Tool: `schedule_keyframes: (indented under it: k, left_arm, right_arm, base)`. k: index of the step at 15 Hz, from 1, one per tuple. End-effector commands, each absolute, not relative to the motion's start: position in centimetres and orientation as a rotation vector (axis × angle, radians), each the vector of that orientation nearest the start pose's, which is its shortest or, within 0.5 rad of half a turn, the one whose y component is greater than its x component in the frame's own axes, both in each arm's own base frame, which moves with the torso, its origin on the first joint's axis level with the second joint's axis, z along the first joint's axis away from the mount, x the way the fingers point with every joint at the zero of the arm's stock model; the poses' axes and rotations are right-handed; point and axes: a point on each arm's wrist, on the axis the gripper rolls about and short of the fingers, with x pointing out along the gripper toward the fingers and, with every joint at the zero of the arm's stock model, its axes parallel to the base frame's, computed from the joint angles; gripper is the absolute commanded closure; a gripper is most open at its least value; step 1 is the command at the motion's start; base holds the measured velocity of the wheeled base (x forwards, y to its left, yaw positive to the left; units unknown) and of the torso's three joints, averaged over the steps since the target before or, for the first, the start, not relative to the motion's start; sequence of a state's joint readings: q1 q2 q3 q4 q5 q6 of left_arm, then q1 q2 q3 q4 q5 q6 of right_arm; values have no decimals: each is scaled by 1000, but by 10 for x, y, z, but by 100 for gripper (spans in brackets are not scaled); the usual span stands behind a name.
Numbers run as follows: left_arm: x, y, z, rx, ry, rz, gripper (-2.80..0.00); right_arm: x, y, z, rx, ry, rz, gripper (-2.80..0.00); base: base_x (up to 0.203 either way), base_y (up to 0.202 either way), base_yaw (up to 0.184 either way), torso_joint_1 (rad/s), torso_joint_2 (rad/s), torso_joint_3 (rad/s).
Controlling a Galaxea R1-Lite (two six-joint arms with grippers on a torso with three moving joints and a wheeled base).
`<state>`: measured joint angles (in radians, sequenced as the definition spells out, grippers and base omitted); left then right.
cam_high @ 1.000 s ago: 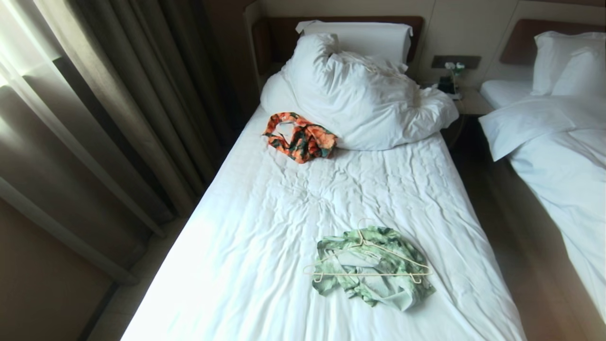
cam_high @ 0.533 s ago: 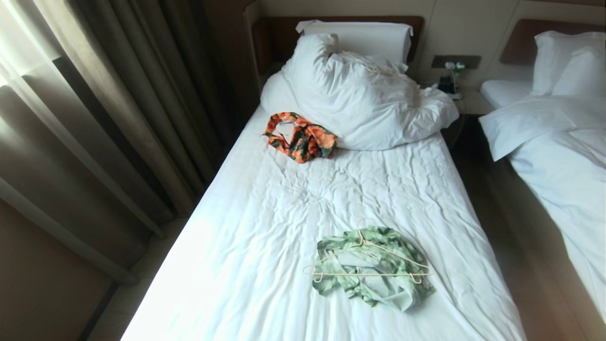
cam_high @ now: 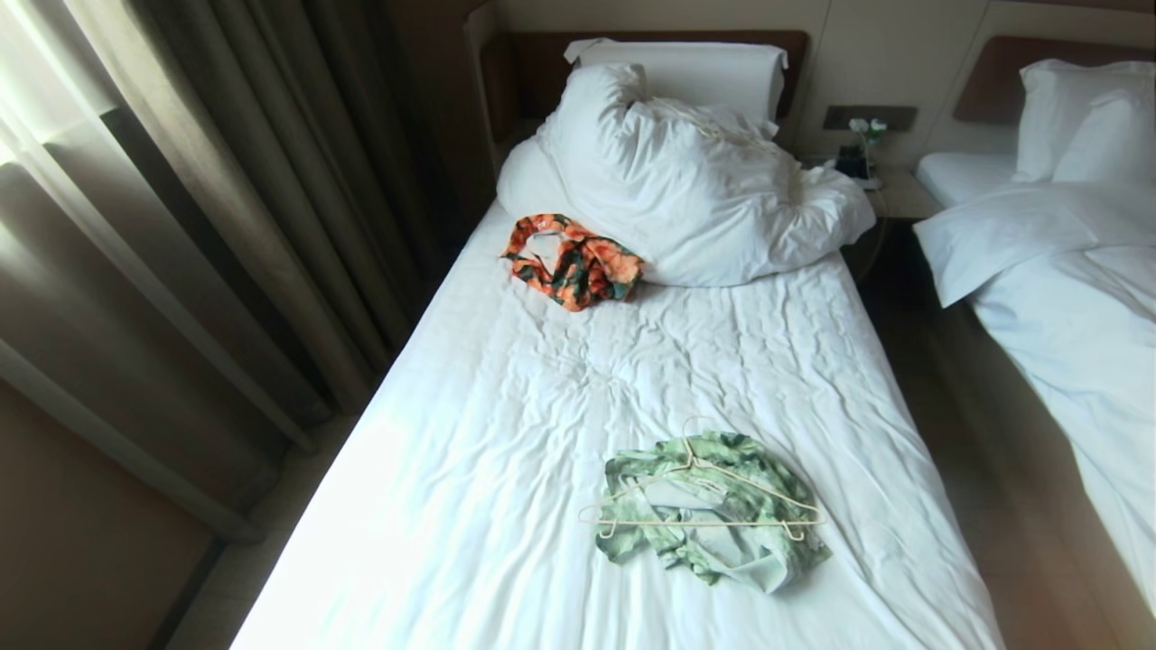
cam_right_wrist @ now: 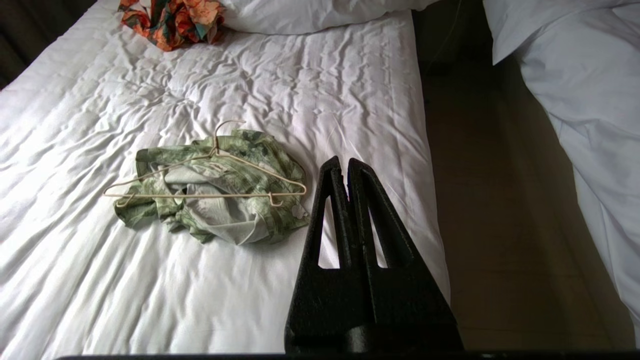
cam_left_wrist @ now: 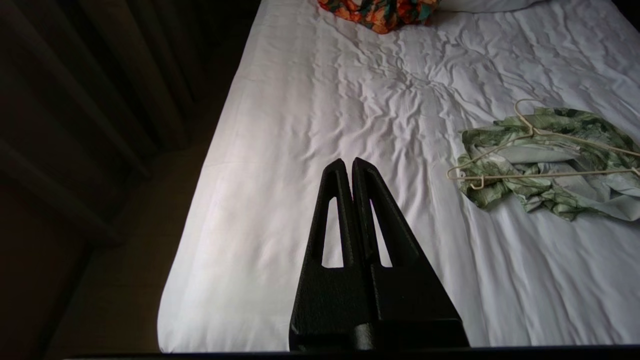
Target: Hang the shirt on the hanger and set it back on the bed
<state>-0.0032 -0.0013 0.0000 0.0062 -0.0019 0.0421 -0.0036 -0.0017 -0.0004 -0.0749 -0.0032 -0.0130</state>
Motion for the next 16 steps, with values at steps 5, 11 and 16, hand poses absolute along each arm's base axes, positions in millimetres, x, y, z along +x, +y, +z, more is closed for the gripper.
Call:
schedule_keyframes:
  k: [5,11,16]
  left_arm:
    - [-23,0,74,43,8,-5,0]
    - [-23,0,74,43,8,-5,0]
    - [-23,0,74,43,8,-5,0]
  right_arm:
    - [-21,0,76,9,-49,-7,0]
    - [-21,0,76,11,-49,-6,0]
    - [-21,0,76,11,-50,-6,0]
  base:
    - [0,0,0,0,0,0]
    - [0,0,0,0,0,0]
    - [0,0,0,0,0,0]
